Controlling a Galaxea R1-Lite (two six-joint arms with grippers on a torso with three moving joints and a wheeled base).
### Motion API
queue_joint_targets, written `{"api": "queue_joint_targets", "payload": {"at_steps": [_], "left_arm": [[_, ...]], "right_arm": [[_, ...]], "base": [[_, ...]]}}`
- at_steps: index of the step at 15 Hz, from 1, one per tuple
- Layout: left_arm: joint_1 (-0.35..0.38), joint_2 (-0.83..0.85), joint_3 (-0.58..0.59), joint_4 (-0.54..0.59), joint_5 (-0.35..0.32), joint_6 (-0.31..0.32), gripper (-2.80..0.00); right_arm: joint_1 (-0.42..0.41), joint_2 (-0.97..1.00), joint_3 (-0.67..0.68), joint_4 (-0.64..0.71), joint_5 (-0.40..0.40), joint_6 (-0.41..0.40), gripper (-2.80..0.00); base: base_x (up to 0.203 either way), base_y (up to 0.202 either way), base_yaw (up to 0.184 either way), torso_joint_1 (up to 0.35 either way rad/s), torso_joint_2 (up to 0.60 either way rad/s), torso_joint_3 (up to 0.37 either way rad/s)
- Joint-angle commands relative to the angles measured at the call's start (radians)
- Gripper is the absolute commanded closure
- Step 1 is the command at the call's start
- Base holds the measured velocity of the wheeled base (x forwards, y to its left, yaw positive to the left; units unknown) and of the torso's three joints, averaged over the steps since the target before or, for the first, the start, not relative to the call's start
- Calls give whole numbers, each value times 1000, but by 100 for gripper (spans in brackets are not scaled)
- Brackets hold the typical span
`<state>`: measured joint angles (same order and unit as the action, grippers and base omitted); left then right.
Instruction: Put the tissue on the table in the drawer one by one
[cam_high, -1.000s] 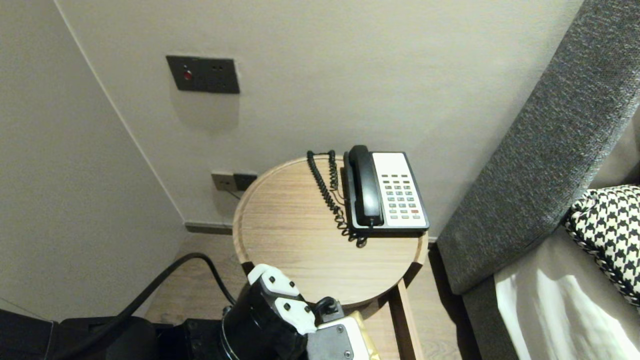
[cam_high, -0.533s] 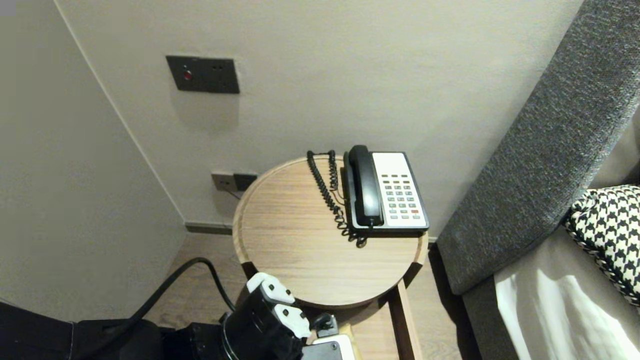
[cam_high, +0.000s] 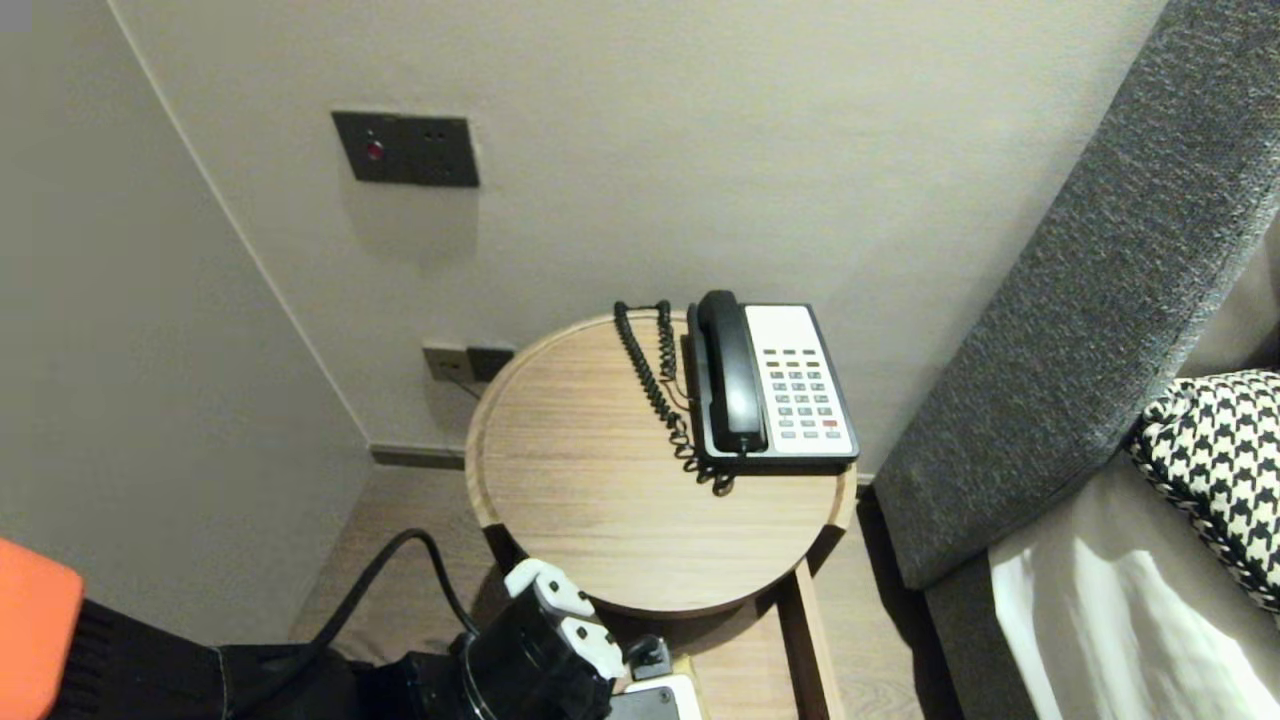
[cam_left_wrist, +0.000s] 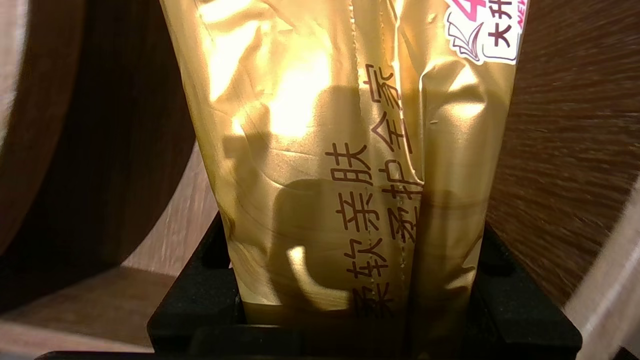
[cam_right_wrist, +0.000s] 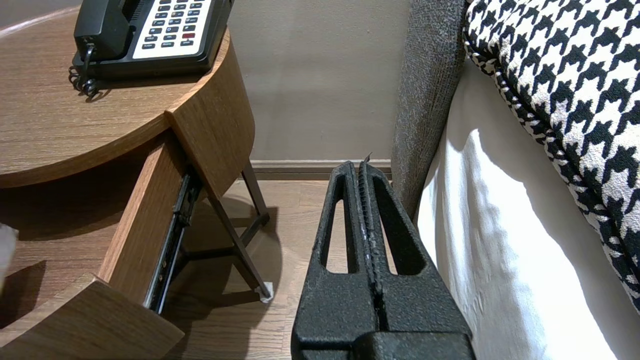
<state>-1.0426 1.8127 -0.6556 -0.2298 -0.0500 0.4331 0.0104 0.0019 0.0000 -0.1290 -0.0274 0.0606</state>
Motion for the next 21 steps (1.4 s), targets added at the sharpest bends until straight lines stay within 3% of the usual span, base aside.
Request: {"api": "queue_joint_targets", "payload": {"at_steps": [1, 21], "left_arm": [[-1, 28, -6, -5, -1, 3, 0], [-16, 123, -98, -5, -8, 4, 0]], "right_arm": [[0, 0, 40, -1, 0, 1, 0], [0, 0, 40, -1, 0, -1, 0]], "base": [[0, 0, 0, 0, 0, 0], [0, 0, 0, 0, 0, 0]]}}
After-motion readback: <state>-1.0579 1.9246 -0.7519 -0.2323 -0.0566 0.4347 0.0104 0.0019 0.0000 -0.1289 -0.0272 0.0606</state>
